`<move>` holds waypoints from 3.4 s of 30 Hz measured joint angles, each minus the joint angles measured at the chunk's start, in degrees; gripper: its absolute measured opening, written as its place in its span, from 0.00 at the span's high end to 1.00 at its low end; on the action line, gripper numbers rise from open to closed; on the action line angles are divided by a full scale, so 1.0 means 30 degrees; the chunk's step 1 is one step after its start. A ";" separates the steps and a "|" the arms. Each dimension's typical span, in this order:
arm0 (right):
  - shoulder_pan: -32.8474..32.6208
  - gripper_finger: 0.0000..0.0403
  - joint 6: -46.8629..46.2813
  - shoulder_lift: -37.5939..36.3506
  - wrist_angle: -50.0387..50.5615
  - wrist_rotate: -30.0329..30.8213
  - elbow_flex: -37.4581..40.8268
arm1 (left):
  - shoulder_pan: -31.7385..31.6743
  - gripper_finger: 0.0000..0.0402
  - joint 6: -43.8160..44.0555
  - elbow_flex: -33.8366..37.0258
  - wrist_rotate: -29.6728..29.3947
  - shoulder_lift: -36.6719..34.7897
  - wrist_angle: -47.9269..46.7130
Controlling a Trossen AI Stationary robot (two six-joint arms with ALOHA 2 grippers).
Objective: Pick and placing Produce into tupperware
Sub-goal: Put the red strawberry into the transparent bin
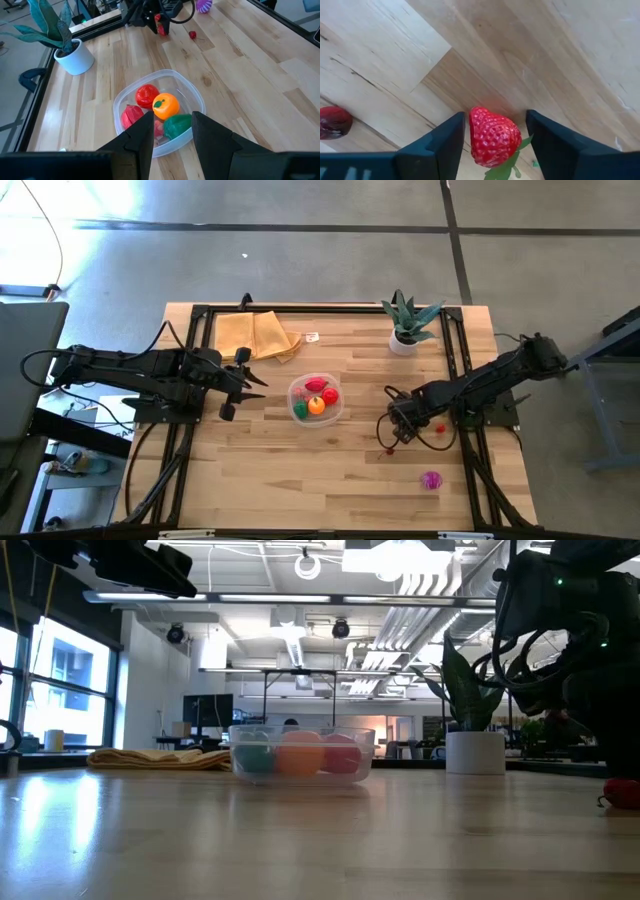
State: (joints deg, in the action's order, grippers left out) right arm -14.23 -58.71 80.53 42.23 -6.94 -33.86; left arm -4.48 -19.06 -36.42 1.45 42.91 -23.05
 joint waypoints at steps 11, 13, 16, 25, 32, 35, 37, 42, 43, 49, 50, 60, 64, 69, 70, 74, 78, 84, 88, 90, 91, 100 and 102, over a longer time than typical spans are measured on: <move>0.0004 0.52 -0.0274 0.0015 0.0177 -0.0554 0.0019 | 0.0001 0.70 0.0001 0.0000 0.0004 0.0002 0.0000; -0.0003 0.52 -0.0281 0.0015 0.0202 -0.0642 0.0026 | 0.0003 0.70 -0.0004 0.0000 0.0000 0.0003 0.0000; -0.0003 0.52 -0.0281 0.0015 0.0213 -0.0738 0.0035 | 0.0004 0.70 -0.0004 0.0000 0.0000 -0.0001 0.0000; -0.0017 0.52 -0.0289 0.0022 0.0227 -0.0738 0.0048 | 0.0000 0.70 -0.0001 0.0000 0.0003 0.0004 -0.0001; -0.0017 0.54 -0.0289 0.0022 0.0248 -0.0650 0.0055 | -0.0003 0.70 -0.0003 0.0000 0.0004 0.0004 0.0000; -0.0025 0.59 -0.0289 0.0029 0.0275 -0.0475 0.0063 | 0.0004 0.70 -0.0004 0.0000 0.0007 0.0003 0.0000; -0.0025 0.62 -0.0290 0.0029 0.0256 -0.0406 0.0063 | 0.0001 0.70 -0.0002 0.0000 0.0004 -0.0001 0.0000; -0.0025 0.66 -0.0274 0.0022 0.0162 -0.0354 0.0063 | -0.0002 0.70 -0.0002 0.0000 0.0000 -0.0002 0.0000; -0.0025 0.66 -0.0273 0.0029 0.0155 -0.0349 0.0063 | 0.0000 0.70 0.0000 0.0000 0.0001 0.0000 0.0000; -0.0027 0.66 0.0170 0.0077 0.0569 -0.0219 -0.0446 | -0.0001 0.70 0.0000 0.0000 0.0002 -0.0001 0.0000; -0.0033 0.66 0.0318 0.0125 0.0805 -0.0137 -0.0708 | -0.0002 0.70 0.0000 0.0000 0.0004 0.0000 0.0000; 0.0420 0.66 0.3304 0.0079 0.4376 0.2276 -0.6348 | -0.0002 0.70 -0.0004 0.0000 0.0004 0.0002 -0.0006; 0.0831 0.66 0.5485 0.0073 0.4965 0.3851 -0.9612 | -0.0003 0.70 0.0000 0.0000 0.0004 0.0000 0.0000; 0.1292 0.66 0.8776 0.0066 0.4174 0.5274 -1.3304 | 0.0004 0.70 0.0000 0.0000 0.0003 0.0004 0.0000; 0.1424 0.66 0.9460 0.0059 0.3903 0.5304 -1.3822 | -0.0001 0.70 -0.0001 0.0000 0.0000 0.0002 0.0000; 0.2136 0.66 1.2126 0.0870 0.3222 0.5229 -1.5644 | 0.0004 0.70 0.0004 0.0000 0.0000 0.0001 0.0000; 0.3167 0.66 1.4614 0.3081 0.2970 0.4150 -1.7276 | -0.0002 0.70 0.0000 0.0000 0.0000 -0.0004 0.0000; 0.4072 0.66 1.7985 0.6738 0.2940 0.2358 -1.9450 | -0.0003 0.70 0.0003 0.0000 0.0000 -0.0004 0.0000; 0.4461 0.66 1.8457 0.8191 0.2339 0.1306 -1.9486 | -0.0001 0.70 -0.0001 0.0000 0.0000 -0.0004 0.0000; 0.4627 0.66 1.8671 0.8660 0.1622 0.0650 -1.9103 | -0.0002 0.70 0.0004 0.0000 0.0002 -0.0004 0.0000; 0.4680 0.66 1.8718 0.8859 0.1271 0.0556 -1.8902 | 0.0004 0.70 0.0002 0.0000 0.0002 -0.0004 0.0000; 0.5192 0.66 1.9082 1.0010 -0.0581 -0.0416 -1.7113 | 0.0003 0.70 -0.0004 0.0000 0.0000 0.0003 0.0000; 0.5250 0.66 1.9089 1.0103 -0.0876 -0.0583 -1.6873 | -0.0003 0.70 0.0002 0.0000 0.0000 -0.0003 0.0000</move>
State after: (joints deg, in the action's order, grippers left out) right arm 1.52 -1.44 110.84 39.61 -8.69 -84.48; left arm -4.49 -19.05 -36.42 1.45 42.90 -23.05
